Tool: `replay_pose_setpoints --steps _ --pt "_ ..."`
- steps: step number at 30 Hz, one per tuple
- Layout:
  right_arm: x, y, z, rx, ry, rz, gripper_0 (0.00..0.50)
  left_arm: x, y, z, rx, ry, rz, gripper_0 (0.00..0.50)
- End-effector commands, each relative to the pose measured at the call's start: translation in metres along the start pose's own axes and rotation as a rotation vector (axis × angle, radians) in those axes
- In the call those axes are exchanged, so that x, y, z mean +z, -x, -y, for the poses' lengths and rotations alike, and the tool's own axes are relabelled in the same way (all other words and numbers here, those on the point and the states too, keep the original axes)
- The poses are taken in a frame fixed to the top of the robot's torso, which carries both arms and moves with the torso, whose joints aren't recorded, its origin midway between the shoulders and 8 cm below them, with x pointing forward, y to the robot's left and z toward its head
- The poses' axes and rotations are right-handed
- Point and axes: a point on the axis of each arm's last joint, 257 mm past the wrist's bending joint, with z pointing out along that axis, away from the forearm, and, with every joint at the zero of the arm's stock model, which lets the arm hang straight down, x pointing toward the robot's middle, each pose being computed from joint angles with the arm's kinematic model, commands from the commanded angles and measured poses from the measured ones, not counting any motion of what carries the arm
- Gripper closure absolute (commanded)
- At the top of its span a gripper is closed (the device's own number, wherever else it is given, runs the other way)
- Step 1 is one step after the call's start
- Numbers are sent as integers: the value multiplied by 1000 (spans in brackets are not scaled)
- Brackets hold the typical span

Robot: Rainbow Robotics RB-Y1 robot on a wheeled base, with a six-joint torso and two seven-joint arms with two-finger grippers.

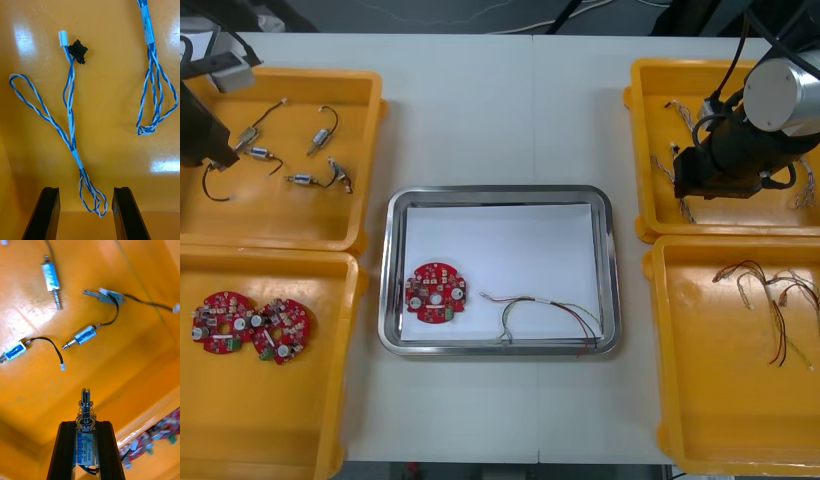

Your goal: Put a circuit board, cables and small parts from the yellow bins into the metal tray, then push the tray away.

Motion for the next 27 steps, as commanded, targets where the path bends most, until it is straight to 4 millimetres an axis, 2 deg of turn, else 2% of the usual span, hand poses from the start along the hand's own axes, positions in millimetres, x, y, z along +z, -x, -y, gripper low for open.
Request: replay_pose_setpoints --steps 1,7,15,21,27 --pt "-4 21 -15 -40 2 51 91 -39 34 -3 -121 90 58 500" --pt "2 21 -13 -40 -9 53 93 -37 53 20 -182 92 93 500" --pt "9 29 -16 -40 0 85 93 -30 77 68 -258 101 136 500" --pt "11 28 -16 -44 -4 85 93 -18 86 109 -322 71 161 500" --pt "18 27 -17 -49 -5 85 91 -5 88 143 -369 56 161 500"
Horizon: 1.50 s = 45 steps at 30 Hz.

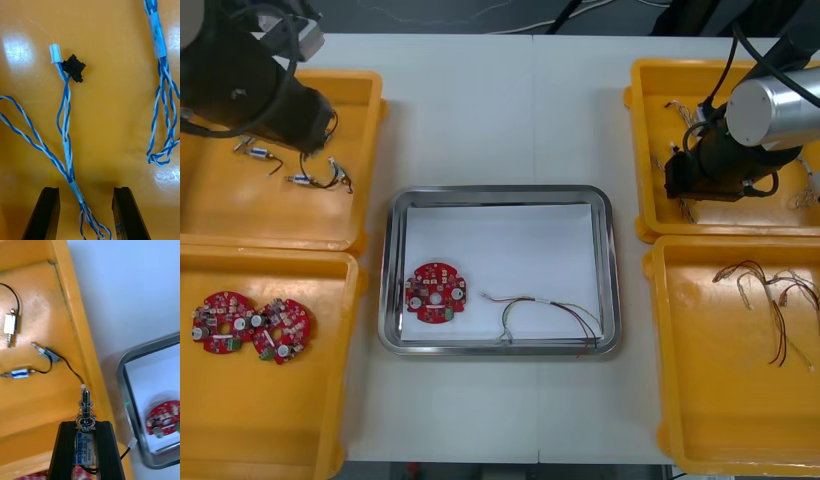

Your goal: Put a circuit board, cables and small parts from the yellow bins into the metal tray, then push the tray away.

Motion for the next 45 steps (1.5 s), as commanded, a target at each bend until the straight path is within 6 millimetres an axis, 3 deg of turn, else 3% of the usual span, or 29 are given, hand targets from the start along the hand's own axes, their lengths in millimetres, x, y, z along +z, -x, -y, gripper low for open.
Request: replay_pose_setpoints --steps 1,11,12,13,14,15,16,28,45 --pt "-4 18 -15 -65 4 42 92 11 -18 39 28 -24 -14 500" --pt "4 16 -9 -62 -20 35 93 31 -42 72 -11 10 -46 500" --pt "4 15 -8 -62 -20 33 139 34 -44 77 -16 14 -52 500" --pt "4 15 -8 -61 -19 32 237 38 -47 80 -19 21 -59 500" --pt "4 15 -8 -59 -20 32 296 39 -48 81 -23 24 -63 500" --pt "4 15 -8 -56 -19 32 430 43 -49 85 -27 28 -63 500" --pt "5 14 -8 -57 -20 31 500 46 -50 89 -30 30 -65 500" --pt "2 17 -8 -56 -13 36 500 89 -47 114 -27 25 -48 500" --pt "-67 35 9 -83 -18 64 500 114 -56 136 -13 29 -62 500"
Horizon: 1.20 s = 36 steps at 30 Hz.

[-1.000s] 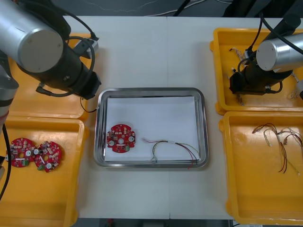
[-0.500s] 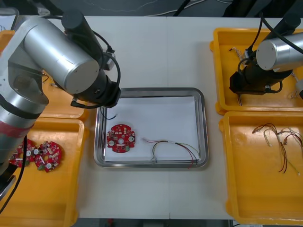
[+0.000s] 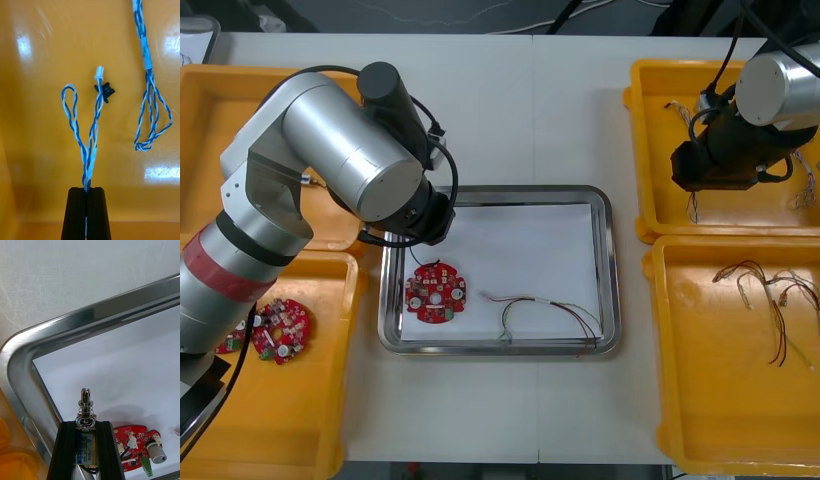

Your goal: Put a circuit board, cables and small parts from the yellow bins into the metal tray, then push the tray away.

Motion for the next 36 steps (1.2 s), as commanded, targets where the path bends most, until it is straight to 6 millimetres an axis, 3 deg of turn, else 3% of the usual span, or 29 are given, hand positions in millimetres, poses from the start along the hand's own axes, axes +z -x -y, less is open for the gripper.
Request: replay_pose_setpoints --steps 1,20,36 --pt "-41 30 11 -28 -1 84 500 2 2 18 -56 -10 17 500" --pt "-106 35 34 -50 39 112 500 17 11 22 -92 -21 45 500" --pt "-140 18 55 -292 51 82 500 28 13 18 -95 -5 51 500"
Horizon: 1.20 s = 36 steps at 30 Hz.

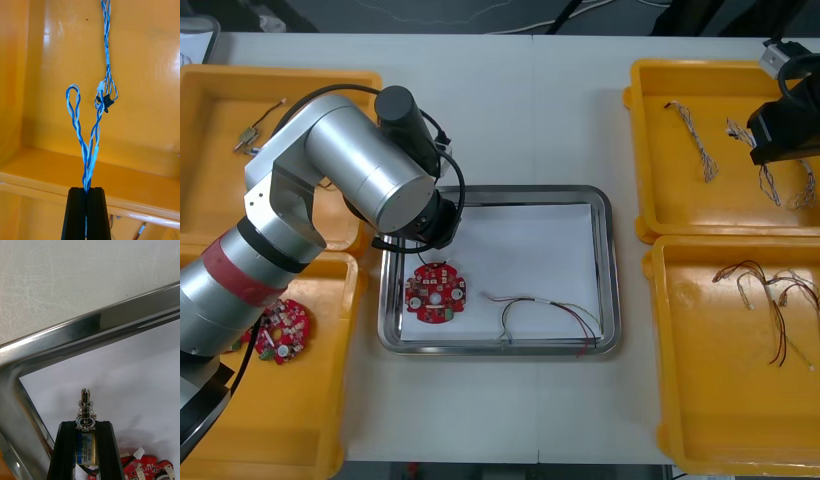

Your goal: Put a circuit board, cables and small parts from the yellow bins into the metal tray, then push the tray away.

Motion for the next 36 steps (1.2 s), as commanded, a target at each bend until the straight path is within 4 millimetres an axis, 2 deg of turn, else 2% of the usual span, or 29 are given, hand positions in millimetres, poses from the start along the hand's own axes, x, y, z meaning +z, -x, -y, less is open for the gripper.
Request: replay_pose_setpoints --steps 1,17,25,32,33,36 --pt "-41 20 15 -100 -37 97 500 1 9 17 -89 -13 32 500" --pt "-49 24 0 -384 -27 130 500 5 7 18 -85 -14 30 500" --pt "-47 15 -21 -472 -30 164 500 8 7 18 -90 -16 32 500" --pt "-43 0 -32 -502 -34 172 500 9 7 20 -90 -18 31 497" --pt "-42 -2 -35 -507 -32 175 500 8 7 19 -95 -17 30 428" --pt "-39 -8 -39 -511 -35 178 500 8 7 19 -95 -17 33 288"
